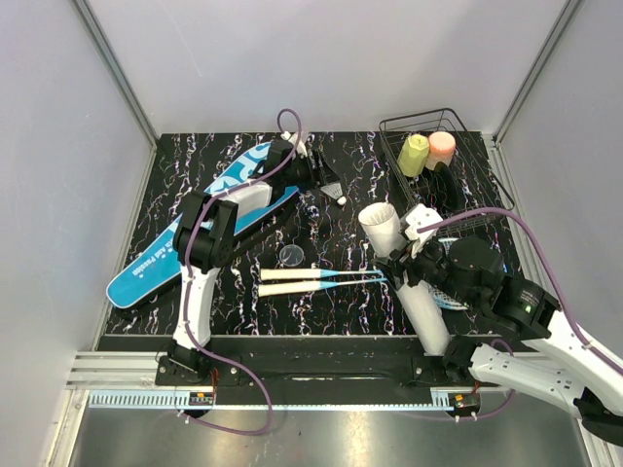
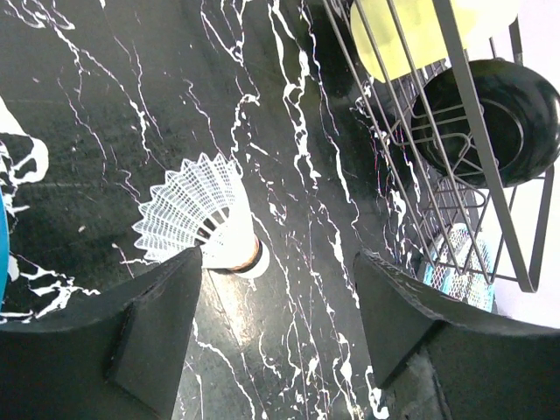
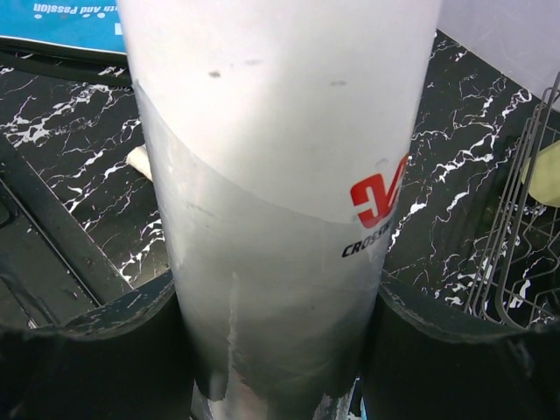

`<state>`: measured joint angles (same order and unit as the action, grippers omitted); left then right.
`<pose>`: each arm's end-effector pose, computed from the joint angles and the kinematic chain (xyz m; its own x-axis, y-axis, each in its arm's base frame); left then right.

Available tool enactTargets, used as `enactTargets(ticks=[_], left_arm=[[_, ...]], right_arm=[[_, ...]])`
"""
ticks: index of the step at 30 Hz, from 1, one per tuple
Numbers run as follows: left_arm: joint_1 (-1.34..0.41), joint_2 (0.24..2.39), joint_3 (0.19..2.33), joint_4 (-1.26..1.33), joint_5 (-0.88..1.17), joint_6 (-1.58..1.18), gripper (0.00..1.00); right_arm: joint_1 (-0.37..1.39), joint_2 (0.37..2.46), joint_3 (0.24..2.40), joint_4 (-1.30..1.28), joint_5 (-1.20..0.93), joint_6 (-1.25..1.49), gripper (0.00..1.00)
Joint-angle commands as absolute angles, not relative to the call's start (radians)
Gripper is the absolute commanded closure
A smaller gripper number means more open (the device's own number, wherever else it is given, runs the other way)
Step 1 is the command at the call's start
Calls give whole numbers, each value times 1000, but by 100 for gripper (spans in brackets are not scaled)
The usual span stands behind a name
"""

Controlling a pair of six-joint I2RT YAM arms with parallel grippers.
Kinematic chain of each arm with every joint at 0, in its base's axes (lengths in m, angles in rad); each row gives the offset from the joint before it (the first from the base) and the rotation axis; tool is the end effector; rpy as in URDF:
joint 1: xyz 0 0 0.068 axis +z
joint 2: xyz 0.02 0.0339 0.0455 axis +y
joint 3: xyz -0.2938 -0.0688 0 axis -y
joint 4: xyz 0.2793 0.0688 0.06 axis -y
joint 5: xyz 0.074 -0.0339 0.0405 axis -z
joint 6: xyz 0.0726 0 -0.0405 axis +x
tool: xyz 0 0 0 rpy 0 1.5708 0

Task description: Pack up the badminton gear

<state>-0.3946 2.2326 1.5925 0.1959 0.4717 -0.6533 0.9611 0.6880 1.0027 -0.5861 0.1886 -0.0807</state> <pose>0.5279 -0.2556 0.1670 -0.7534 -0.2728 -0.5983 0.3316 0.6282 -0.7039 0.1143 0.1398 0.4046 -0.0964 -0.2763 -0.9562 -0.7119 0.6905 -0.1278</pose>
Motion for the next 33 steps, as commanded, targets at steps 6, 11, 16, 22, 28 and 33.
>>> enactTargets(ticks=[6,11,16,22,28,33], left_arm=[[-410,2256,1670,120,516,-589,28],[-410,2205,1655,89,468,-519,27],[-407,2125,1577,141,325,-480,26],[-384,2254,1736,94,365,-549,13],[-377,2439,1954,27,589,-627,28],[-380,2424,1889,71,614,-635,42]], right_arm=[[966,669,1012,-502,179,-81,71],[965,669,1011,-511,187,-80,71],[966,681,1012,-508,186,-90,71],[965,683,1025,-515,187,-97,72],[966,663,1034,-534,204,-95,72],[966,661,1032,-541,206,-95,72]])
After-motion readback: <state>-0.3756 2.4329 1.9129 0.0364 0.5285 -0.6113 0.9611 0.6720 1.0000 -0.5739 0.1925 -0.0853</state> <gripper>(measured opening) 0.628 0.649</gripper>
